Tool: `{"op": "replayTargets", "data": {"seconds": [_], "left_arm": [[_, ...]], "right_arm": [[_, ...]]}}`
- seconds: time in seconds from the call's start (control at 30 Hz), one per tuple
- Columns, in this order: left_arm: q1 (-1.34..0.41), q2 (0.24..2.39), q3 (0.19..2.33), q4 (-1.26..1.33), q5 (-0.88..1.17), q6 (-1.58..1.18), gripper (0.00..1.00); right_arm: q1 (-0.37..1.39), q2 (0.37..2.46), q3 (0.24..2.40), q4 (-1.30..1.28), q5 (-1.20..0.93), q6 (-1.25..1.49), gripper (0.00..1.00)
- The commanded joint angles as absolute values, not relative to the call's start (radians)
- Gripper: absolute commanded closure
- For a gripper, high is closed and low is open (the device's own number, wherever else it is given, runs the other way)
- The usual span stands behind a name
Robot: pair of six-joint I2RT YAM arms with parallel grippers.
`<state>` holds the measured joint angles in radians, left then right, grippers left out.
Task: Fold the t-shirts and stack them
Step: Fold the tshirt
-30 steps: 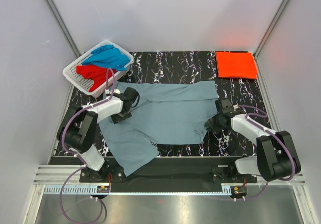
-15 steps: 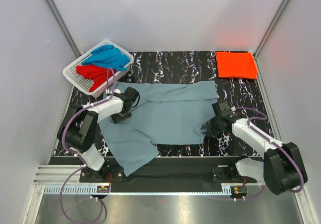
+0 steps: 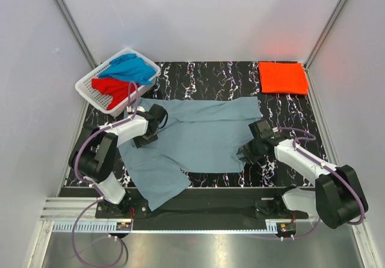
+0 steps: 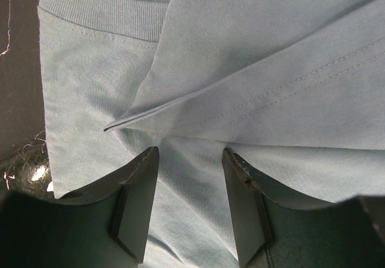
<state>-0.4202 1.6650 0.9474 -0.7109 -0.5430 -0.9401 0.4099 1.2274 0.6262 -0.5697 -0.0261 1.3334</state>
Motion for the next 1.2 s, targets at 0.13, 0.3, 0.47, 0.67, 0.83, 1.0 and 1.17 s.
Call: {"op": "replayTargets", "data": {"seconds": [0.13, 0.3, 0.47, 0.67, 0.83, 1.0, 1.17], "left_arm": [[-0.425, 1.698, 0.940, -0.693, -0.542, -0.962, 0.47], [-0.425, 1.700, 0.940, -0.693, -0.541, -0.963, 0.48], [-0.425, 1.701, 0.942, -0.695, -0.541, -0.965, 0.47], [-0.426, 1.701, 0.940, -0.696, -0.538, -0.966, 0.47], [-0.426, 1.697, 0.940, -0.699, -0.538, -0.966, 0.48], [-0.425, 1.695, 0.940, -0.698, -0.540, -0.963, 0.47], [-0.426, 1.698, 0.940, -0.695, -0.532, -0.960, 0.47]], "right_arm": [[0.426, 1.238, 0.652, -0.566, -0.005, 1.364, 0.67], [0.428, 1.256, 0.652, -0.546, -0.003, 1.367, 0.70], [0.430, 1.258, 0.643, -0.537, -0.005, 1.373, 0.75], [0.428, 1.250, 0.638, -0.537, 0.043, 1.359, 1.00], [0.429, 1.209, 0.675, -0.627, 0.133, 1.298, 1.00], [0.428, 1.131, 0.730, -0.820, 0.271, 1.221, 1.00], [0.428, 1.103, 0.756, -0.971, 0.380, 1.174, 1.00]]}}
